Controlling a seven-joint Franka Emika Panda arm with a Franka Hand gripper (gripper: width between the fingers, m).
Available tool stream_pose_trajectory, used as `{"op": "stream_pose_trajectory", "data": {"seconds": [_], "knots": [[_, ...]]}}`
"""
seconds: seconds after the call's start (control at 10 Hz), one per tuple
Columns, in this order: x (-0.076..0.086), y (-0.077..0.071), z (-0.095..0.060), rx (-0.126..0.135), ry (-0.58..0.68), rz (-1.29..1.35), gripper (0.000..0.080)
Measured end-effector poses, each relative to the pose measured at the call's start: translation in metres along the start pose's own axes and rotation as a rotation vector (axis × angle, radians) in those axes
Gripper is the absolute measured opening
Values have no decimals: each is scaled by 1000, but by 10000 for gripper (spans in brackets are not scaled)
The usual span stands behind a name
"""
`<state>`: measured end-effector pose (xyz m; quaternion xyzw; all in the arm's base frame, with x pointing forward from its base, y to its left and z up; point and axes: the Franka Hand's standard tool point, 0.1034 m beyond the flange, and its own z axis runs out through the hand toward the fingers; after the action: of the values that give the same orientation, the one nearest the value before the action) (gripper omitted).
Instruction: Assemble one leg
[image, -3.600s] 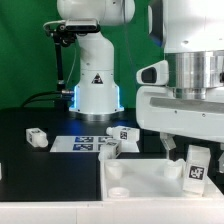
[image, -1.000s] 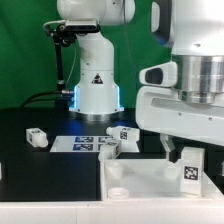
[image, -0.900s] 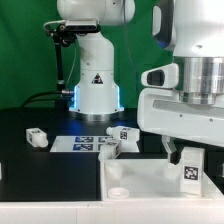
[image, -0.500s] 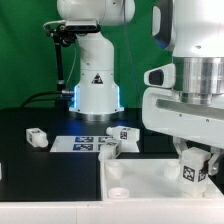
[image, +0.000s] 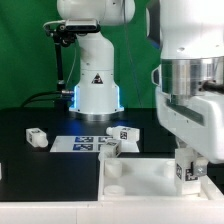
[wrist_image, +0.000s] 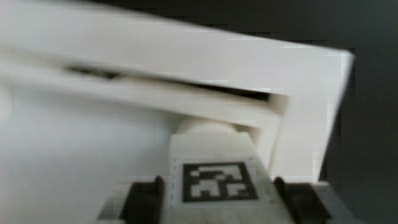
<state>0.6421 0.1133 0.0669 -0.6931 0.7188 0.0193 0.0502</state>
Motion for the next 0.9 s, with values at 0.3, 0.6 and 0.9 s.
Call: {"op": "stream_pose_trajectory", "data": {"seconds": [0.3,0.6,0.9], "knots": [[-4,-2,1,29,-28,326,285],[-3,1,2,16,-22,202,343],[-2,14,4,-55,-43,-321,620]]}}
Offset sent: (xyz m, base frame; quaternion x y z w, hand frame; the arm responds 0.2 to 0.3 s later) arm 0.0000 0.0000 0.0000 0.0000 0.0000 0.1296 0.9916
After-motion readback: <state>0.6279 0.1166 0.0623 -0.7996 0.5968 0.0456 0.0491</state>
